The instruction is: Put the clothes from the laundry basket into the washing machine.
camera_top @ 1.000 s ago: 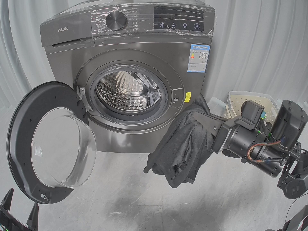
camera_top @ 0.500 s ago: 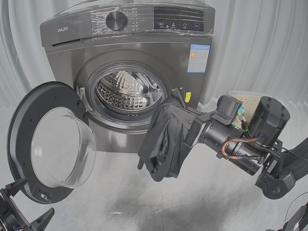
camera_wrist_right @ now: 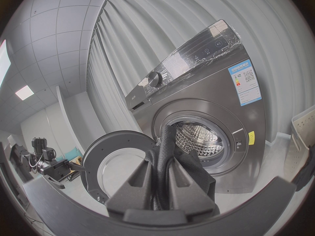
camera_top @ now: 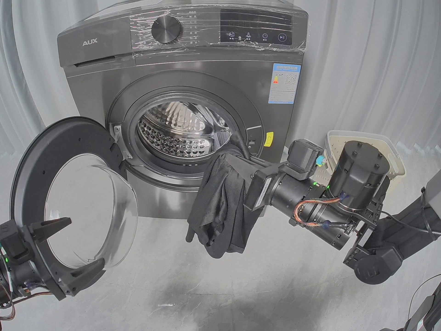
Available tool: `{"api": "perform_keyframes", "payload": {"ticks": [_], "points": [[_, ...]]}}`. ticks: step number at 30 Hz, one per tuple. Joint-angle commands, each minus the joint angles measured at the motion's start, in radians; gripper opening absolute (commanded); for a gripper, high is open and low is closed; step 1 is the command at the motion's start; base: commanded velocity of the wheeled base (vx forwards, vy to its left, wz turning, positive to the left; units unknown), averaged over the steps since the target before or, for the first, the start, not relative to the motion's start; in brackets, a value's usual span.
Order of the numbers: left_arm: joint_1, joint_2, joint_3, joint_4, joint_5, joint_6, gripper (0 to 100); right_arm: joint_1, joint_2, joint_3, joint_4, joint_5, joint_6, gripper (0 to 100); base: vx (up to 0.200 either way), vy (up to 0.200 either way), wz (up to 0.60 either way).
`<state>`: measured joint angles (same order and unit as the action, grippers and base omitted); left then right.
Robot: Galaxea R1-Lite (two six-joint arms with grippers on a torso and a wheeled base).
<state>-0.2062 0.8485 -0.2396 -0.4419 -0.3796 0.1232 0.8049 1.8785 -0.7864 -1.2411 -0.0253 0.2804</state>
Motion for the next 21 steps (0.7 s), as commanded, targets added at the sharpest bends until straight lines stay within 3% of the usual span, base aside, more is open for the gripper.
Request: {"api": "perform_keyframes", "payload": {"ticks": [1,4,15,21], "points": [[-0.251,0.311,-0.017,-0.184,0.165,-0.062,100,-0.007,0.016,-0.016,-0.001,-0.005,0.0,0,0.0,0.0,0.0],[-0.32,0.438,-0.035,-0.279,0.211,-0.082,100,-0.015,0.016,-0.019,-0.001,-0.005,0.0,0,0.0,0.0,0.0],[-0.357,0.745,-0.106,-0.488,0.212,-0.088,100,-0.015,0.017,-0.042,0.0,-0.011,0.006,0,0.0,0.0,0.0],[-0.42,0.857,-0.185,-0.524,0.228,-0.128,100,-0.015,0.022,-0.044,-0.001,-0.011,0.008,0,0.0,0.0,0.0]]}}
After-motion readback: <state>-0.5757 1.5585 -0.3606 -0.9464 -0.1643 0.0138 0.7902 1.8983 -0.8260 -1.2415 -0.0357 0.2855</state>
